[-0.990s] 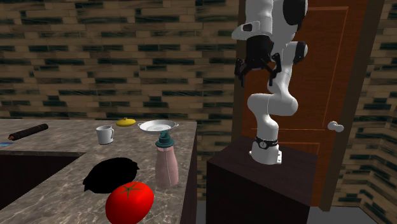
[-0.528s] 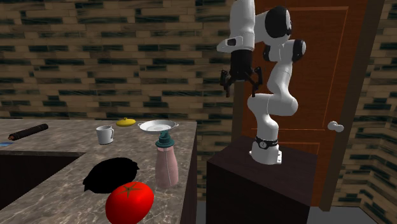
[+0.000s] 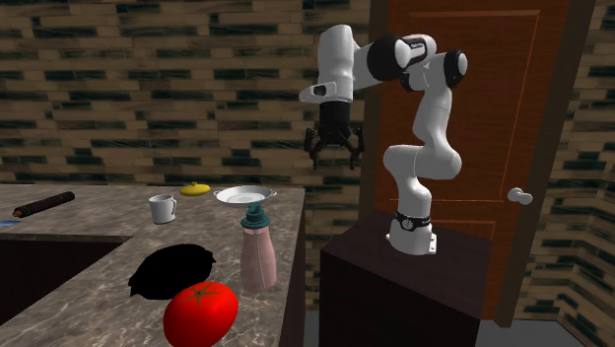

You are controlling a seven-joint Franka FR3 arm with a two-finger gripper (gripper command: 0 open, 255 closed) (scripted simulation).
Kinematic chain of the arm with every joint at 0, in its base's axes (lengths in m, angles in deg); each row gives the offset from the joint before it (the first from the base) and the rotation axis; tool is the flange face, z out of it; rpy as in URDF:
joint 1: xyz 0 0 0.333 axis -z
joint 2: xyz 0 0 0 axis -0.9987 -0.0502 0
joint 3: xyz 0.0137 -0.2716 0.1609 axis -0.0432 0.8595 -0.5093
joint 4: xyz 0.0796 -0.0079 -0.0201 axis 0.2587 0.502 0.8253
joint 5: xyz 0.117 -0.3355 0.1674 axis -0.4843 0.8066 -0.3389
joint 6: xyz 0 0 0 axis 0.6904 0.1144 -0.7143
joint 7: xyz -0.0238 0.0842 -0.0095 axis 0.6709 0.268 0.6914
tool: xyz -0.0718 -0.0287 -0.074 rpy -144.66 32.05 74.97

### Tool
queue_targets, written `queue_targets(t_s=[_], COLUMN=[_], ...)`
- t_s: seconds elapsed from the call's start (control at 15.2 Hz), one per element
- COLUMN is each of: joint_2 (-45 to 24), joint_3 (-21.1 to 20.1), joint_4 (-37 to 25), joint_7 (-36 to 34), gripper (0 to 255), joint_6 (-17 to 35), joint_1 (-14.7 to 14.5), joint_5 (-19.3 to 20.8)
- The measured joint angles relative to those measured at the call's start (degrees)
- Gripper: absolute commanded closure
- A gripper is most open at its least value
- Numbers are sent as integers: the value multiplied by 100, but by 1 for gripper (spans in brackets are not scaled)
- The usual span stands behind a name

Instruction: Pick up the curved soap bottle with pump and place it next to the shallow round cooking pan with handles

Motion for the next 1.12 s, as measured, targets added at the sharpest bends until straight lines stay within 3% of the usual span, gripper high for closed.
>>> queue_targets(t_s=[0.26, 0.59, 1.12], joint_2=[-651, -1647, -3558], joint_3=[500, 1103, 1680], joint_4=[-115, -591, -1802], joint_7=[849, 2012, 4011], gripper=[0, 0, 0], joint_6=[544, 1020, 1345], joint_1=[-77, -237, -297], joint_5=[-39, -372, -1622])
